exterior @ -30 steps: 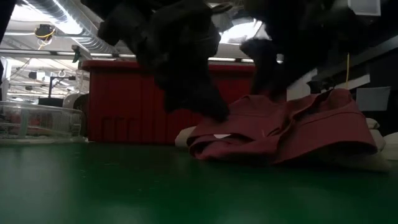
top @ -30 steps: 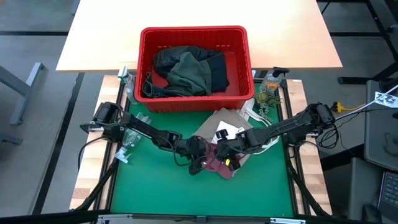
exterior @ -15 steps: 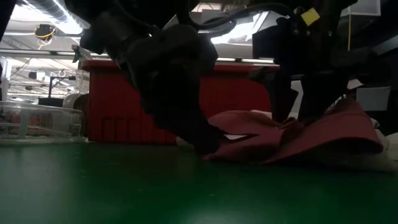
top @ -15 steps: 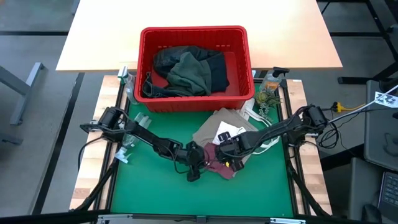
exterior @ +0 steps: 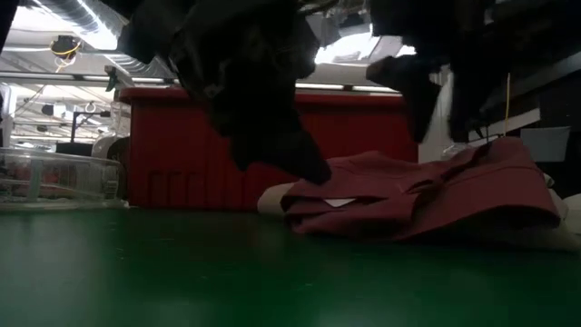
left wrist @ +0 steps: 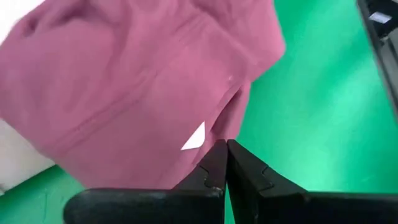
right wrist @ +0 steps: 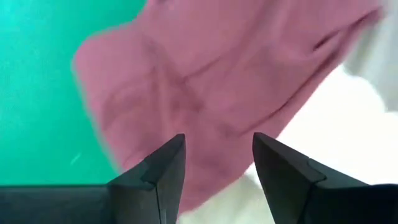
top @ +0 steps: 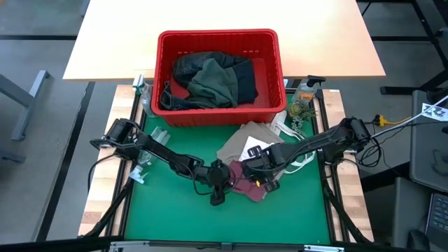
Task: Fold laundry
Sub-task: Fold the pink underwear
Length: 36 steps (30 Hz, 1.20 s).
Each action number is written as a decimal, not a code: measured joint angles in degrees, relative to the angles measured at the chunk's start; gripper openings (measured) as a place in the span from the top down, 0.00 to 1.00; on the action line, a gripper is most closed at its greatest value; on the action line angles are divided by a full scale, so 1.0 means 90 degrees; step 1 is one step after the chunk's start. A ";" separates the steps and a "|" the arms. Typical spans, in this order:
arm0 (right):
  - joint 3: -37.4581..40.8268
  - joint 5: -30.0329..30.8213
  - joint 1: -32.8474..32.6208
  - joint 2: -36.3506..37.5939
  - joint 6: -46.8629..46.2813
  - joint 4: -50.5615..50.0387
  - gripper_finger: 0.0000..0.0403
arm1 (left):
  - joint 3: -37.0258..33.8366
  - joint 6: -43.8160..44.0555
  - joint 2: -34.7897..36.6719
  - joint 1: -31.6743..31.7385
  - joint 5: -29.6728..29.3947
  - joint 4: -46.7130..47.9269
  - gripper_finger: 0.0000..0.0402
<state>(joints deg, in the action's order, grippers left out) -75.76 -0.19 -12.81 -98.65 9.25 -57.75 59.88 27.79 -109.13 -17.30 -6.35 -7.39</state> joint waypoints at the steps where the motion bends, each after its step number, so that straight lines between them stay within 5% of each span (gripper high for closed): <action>1: -0.0010 -0.0144 -0.0043 0.0001 0.0000 -0.0172 0.53 | 0.0003 0.0000 0.0003 0.0002 0.0002 -0.0008 1.00; 10: 0.0105 -0.0278 -0.0957 0.0015 0.0470 -0.0338 0.53 | 0.0003 0.0000 -0.0007 0.0002 -0.0020 -0.0114 0.98; 23: 0.0854 0.1186 -0.1497 0.0015 0.0642 0.0558 0.55 | 0.0003 0.0000 -0.0007 0.0002 -0.0022 -0.0149 0.98; 36: 0.0748 0.0905 -0.1489 0.0015 0.0675 0.0528 0.98 | 0.0003 0.0000 -0.0009 0.0000 -0.0025 -0.0587 1.00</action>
<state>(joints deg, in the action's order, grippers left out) -69.03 7.95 -26.22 -98.52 15.33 -53.00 59.90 27.79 -109.21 -17.30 -6.57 -12.68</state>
